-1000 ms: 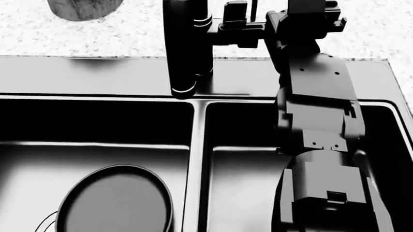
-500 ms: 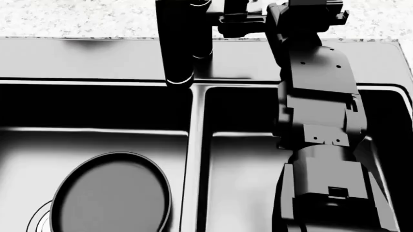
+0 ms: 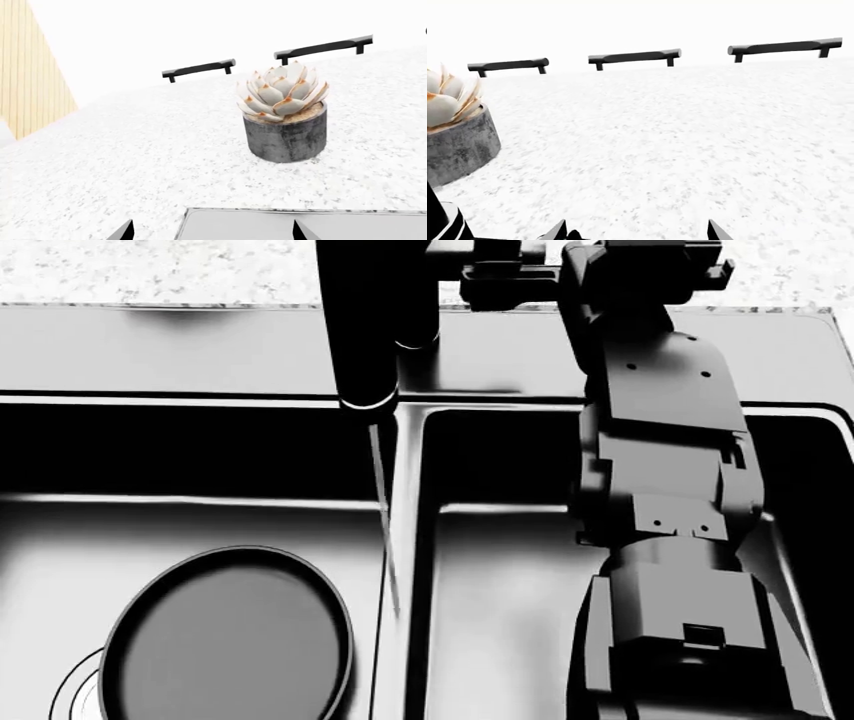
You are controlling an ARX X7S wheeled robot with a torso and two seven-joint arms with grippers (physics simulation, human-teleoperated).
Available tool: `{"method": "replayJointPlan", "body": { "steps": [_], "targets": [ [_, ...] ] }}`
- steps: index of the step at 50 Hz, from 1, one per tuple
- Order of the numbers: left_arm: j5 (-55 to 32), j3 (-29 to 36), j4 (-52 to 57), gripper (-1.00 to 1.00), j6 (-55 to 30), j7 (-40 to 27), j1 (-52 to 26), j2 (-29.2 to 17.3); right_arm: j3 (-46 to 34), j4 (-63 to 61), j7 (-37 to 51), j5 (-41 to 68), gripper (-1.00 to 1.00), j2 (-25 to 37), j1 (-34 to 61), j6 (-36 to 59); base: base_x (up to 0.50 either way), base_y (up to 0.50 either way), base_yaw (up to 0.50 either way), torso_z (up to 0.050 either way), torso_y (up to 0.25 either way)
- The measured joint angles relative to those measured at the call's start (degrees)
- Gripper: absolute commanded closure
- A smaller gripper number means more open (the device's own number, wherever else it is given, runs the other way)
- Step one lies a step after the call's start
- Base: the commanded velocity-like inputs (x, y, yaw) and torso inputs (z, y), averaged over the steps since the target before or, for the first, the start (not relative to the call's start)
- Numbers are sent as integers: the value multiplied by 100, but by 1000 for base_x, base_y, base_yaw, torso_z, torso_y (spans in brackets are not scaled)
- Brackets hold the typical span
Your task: Pick the pan and sponge and place them into the sink. Then turn on the water.
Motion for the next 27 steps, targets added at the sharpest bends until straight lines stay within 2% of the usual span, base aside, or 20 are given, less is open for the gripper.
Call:
{"method": "replayJointPlan", "body": {
  "steps": [27],
  "targets": [
    [-1, -10, 4, -100, -29, -84, -6, 8, 194, -18, 109, 395, -100, -6, -71, 10, 0, -1, -3, 0, 0]
  ]
}}
